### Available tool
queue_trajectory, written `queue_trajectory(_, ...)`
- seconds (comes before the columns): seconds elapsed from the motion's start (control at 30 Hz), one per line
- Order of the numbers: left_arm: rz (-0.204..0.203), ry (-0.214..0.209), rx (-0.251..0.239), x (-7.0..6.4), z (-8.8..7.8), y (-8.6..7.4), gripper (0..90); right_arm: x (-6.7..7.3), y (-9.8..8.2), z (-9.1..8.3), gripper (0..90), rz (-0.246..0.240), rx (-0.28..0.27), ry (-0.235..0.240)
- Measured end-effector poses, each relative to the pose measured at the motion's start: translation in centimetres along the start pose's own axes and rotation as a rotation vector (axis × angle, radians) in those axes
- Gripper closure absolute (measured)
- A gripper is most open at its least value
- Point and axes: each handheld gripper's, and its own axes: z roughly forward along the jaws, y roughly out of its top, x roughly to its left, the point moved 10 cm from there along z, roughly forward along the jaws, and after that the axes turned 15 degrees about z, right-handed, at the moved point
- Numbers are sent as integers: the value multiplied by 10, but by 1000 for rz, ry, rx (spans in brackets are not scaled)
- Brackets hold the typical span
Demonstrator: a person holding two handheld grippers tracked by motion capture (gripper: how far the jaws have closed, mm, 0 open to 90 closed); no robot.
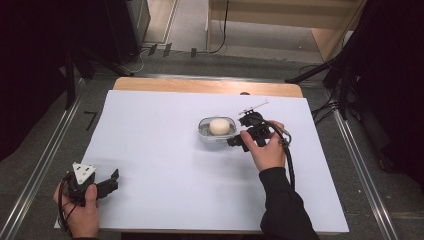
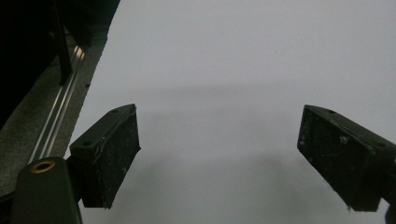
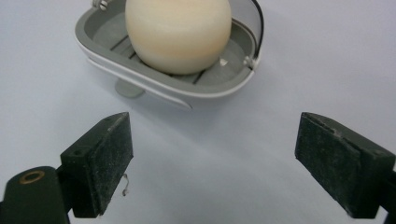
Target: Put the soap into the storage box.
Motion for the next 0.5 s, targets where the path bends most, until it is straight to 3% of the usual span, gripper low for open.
queue_trajectory(0.5, 11, 4, 5, -1, 0, 0, 138, -32, -24, -17, 119, 27, -37, 10)
